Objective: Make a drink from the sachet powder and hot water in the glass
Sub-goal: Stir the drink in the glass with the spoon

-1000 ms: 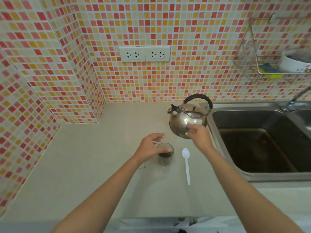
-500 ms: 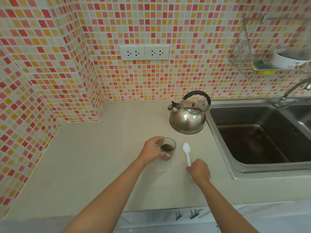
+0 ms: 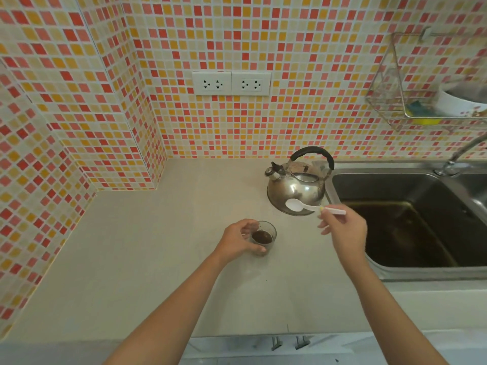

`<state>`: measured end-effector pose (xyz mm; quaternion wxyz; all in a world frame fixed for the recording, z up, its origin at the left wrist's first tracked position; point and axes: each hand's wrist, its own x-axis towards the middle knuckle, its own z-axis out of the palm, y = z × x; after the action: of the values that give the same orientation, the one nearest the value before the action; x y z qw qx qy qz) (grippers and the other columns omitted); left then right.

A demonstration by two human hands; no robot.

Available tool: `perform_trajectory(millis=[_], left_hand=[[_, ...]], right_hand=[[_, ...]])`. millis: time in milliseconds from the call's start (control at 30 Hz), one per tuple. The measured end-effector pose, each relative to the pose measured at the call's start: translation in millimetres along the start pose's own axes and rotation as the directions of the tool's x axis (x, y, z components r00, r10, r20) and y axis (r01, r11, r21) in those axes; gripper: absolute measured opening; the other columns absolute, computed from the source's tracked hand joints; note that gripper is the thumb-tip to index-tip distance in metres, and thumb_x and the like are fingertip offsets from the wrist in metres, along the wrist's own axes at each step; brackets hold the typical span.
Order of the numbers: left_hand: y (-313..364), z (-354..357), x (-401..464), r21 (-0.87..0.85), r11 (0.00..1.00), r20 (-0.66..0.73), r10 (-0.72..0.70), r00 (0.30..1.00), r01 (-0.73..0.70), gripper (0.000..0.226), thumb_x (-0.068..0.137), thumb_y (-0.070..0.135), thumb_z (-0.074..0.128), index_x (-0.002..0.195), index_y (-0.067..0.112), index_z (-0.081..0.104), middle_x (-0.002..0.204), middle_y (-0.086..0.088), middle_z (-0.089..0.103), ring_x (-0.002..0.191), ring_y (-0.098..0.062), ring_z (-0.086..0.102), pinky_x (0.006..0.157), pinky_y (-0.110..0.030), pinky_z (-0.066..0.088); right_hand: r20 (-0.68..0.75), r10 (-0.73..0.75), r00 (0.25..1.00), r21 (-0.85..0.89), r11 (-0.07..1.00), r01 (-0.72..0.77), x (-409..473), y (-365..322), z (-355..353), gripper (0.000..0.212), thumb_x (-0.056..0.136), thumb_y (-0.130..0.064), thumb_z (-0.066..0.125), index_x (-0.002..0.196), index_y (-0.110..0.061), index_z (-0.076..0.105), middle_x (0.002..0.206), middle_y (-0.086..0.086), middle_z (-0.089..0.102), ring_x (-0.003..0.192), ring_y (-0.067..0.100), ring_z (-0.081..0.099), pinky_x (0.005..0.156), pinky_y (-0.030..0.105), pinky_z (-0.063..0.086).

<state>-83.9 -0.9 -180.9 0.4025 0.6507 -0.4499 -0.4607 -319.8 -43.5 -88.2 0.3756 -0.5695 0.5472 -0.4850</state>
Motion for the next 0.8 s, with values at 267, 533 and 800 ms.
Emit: perform_trajectory(millis=[267,533,800], left_hand=[[1,-1,2,0.012,1.0,-0.001,0.003,1.0,-0.003,0.077,0.049,0.003,0.092,0.119,0.011,0.064,0.116,-0.004,0.07,0.106,-0.014,0.064,0.097,-0.022,0.046],[8,-2,-2,0.044,0.999,0.004,0.003,1.0,-0.003,0.07,0.048,0.003,0.092,0.112,0.014,0.066,0.111,-0.001,0.07,0.105,-0.015,0.064,0.096,-0.021,0.046],[14,-3,-6,0.068,0.997,0.015,0.028,1.0,-0.029,0.067,0.05,-0.001,0.089,0.113,0.009,0.068,0.108,-0.005,0.072,0.101,-0.013,0.065,0.099,-0.026,0.049]], right_hand=[[0.551,-0.081,0.83,-0.361,0.874,0.324,-8,-14,45,0.012,0.084,-0.017,0.062,0.078,-0.022,0.071,0.068,-0.006,0.066,0.062,0.004,0.058,0.058,0.021,0.045],[0.561,-0.079,0.824,-0.455,0.802,0.387,-1,-7,66,0.025,0.093,-0.019,0.049,0.084,-0.008,0.069,0.077,0.009,0.069,0.071,0.023,0.062,0.063,0.031,0.049],[0.608,0.007,0.794,-0.368,0.888,0.274,-7,-5,78,0.012,0.086,-0.017,0.061,0.082,-0.017,0.073,0.075,0.001,0.068,0.07,0.016,0.061,0.062,0.028,0.047]])
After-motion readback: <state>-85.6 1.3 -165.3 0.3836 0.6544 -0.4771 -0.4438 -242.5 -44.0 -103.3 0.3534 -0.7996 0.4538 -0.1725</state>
